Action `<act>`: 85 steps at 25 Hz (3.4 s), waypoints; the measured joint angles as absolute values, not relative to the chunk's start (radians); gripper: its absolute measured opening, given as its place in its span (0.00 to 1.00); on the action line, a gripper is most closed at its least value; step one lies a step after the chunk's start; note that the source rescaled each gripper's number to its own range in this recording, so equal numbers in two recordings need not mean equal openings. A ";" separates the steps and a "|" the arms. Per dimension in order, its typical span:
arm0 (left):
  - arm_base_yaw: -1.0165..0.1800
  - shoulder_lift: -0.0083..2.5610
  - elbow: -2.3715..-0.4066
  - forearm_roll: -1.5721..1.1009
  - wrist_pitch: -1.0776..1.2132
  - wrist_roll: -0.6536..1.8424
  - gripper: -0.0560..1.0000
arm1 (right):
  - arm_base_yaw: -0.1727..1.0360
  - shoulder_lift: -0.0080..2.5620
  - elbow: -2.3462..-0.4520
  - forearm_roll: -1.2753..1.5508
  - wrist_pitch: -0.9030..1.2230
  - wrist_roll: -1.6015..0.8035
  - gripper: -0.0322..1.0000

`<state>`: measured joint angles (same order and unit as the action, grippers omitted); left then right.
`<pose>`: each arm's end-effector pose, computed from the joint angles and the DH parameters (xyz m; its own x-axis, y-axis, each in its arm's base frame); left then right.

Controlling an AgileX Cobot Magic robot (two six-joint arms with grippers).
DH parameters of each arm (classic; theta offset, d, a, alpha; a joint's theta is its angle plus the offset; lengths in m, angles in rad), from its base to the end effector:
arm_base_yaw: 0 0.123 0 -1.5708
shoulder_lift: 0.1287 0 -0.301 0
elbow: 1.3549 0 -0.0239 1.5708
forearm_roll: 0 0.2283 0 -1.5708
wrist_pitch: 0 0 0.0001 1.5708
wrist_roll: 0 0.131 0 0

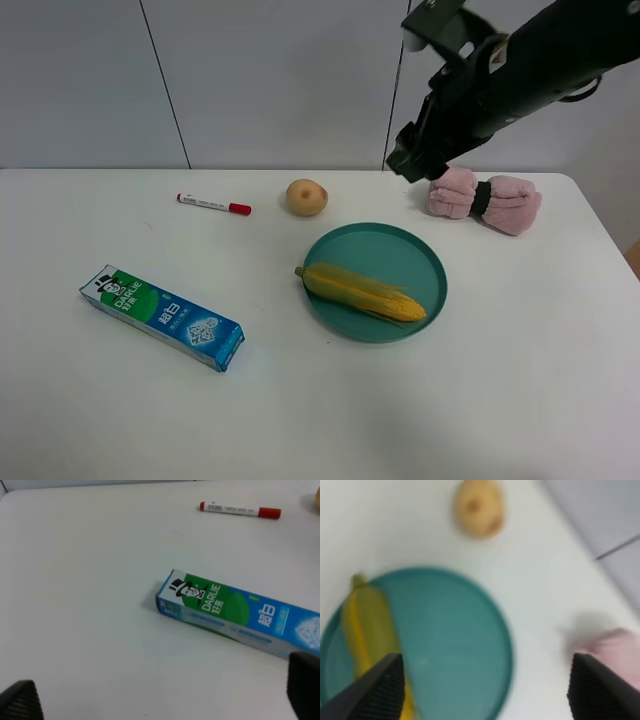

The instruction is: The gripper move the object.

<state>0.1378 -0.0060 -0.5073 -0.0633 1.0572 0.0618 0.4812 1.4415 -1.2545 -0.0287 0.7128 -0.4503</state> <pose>-0.0054 -0.0080 0.2509 -0.4385 -0.0299 -0.8982 -0.0747 0.9972 0.0033 0.2842 0.1456 0.3299 -0.3679 -0.7050 -0.6064 -0.6946 0.6419 -0.3249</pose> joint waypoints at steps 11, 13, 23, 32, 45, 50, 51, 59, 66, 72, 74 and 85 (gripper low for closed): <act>0.138 -0.006 -0.507 -0.063 1.057 0.062 1.00 | 0.264 1.035 -1.255 -0.102 0.763 -0.409 0.67; 0.138 -0.006 -0.507 -0.063 1.057 0.062 1.00 | 0.204 0.980 -1.255 -0.102 0.785 -0.411 0.83; 0.138 -0.006 -0.507 -0.063 1.057 0.062 1.00 | -0.011 0.604 -1.173 0.065 0.912 -0.313 0.99; 0.138 -0.006 -0.507 -0.063 1.057 0.062 1.00 | -0.043 0.275 -0.817 0.108 1.091 -0.229 1.00; 0.138 -0.006 -0.507 -0.064 1.057 0.062 1.00 | -0.065 0.008 -0.530 0.113 1.057 -0.158 1.00; 0.138 -0.006 -0.507 -0.064 1.057 0.062 1.00 | -0.072 -0.002 -0.507 0.111 1.059 -0.161 1.00; 0.138 -0.006 -0.507 -0.064 1.057 0.062 1.00 | -0.072 -0.002 -0.507 0.109 1.059 -0.161 1.00; 0.138 -0.006 -0.507 -0.064 1.057 0.062 1.00 | -0.072 -0.002 -0.507 0.100 1.060 -0.153 1.00; 0.138 -0.006 -0.507 -0.064 1.057 0.062 1.00 | -0.066 -0.002 -0.507 0.012 1.060 0.000 1.00; 0.138 -0.006 -0.507 -0.064 1.057 0.062 1.00 | -0.005 -0.002 -0.507 0.000 1.059 0.023 1.00; 0.138 -0.006 -0.507 -0.064 1.057 0.062 1.00 | 0.006 -0.002 -0.507 0.000 1.058 0.023 1.00; 0.138 -0.006 -0.507 -0.064 1.057 0.062 1.00 | 0.004 -0.002 -0.507 0.000 1.058 0.026 1.00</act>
